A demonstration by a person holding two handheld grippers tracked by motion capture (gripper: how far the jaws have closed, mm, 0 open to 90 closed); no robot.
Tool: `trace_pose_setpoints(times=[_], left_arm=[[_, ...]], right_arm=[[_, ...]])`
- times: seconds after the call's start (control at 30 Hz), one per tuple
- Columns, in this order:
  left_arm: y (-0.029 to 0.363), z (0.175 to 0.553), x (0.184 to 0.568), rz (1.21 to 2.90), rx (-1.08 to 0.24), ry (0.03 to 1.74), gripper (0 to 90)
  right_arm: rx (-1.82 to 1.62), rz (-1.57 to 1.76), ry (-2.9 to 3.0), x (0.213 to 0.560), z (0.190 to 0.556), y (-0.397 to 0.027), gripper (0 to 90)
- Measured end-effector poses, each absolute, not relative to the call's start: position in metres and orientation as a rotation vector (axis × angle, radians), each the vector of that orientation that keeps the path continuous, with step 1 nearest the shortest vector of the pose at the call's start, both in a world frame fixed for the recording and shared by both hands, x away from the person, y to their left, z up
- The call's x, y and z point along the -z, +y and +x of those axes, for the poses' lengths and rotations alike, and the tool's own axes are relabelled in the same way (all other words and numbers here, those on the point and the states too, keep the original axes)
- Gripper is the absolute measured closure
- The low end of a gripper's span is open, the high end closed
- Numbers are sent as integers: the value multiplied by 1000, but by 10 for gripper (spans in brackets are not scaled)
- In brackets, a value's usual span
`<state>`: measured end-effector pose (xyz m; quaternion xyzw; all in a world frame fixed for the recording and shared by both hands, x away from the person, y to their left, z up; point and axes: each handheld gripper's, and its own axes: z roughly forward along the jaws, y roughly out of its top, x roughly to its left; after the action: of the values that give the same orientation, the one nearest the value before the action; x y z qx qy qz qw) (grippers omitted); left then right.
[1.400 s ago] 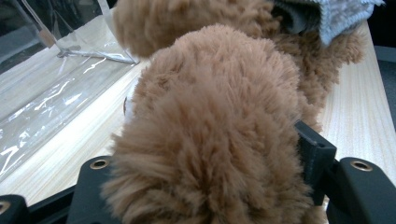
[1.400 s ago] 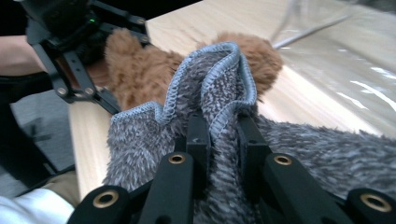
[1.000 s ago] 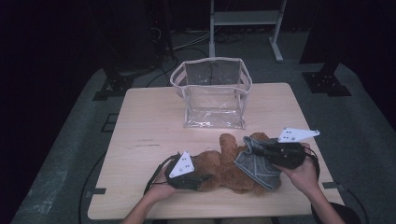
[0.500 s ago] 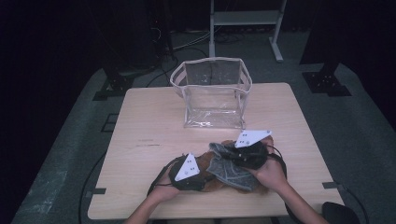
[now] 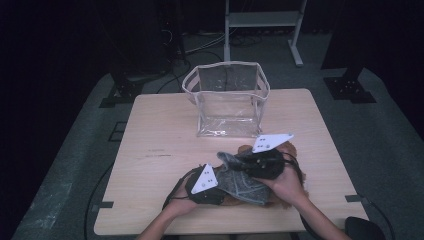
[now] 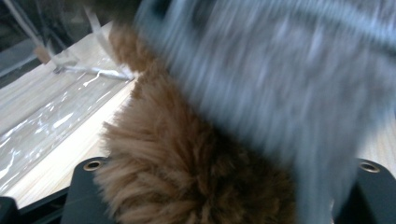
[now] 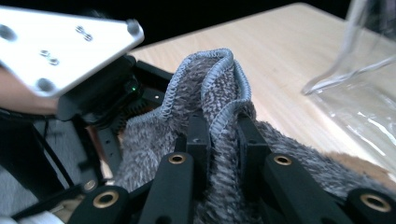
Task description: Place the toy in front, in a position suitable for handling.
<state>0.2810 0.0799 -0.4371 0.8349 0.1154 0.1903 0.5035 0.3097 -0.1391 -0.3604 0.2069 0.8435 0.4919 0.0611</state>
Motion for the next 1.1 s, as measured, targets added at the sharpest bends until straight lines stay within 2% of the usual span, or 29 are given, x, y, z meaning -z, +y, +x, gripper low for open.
trace_pose_setpoints(times=[0.13, 0.23, 0.4, 0.6, 0.9, 1.1], left_arm=[[82, 283, 437, 2025, -441, 294, 308], [85, 288, 436, 2007, -403, 330, 275], [82, 287, 435, 2012, -415, 335, 316], [83, 283, 436, 2027, -455, 298, 348], [83, 284, 436, 2024, -447, 292, 355], [86, 284, 436, 2035, -445, 275, 354]], right_arm=[[-1372, 606, 2579, 372, 316, -131, 778], [-1308, 667, 2542, 376, 324, -147, 780], [-1312, 702, 2518, 374, 322, -156, 781], [-1327, 634, 2522, 373, 311, -136, 781], [-1274, 826, 2429, 374, 337, -181, 782], [-1262, 935, 2387, 378, 340, -213, 781]])
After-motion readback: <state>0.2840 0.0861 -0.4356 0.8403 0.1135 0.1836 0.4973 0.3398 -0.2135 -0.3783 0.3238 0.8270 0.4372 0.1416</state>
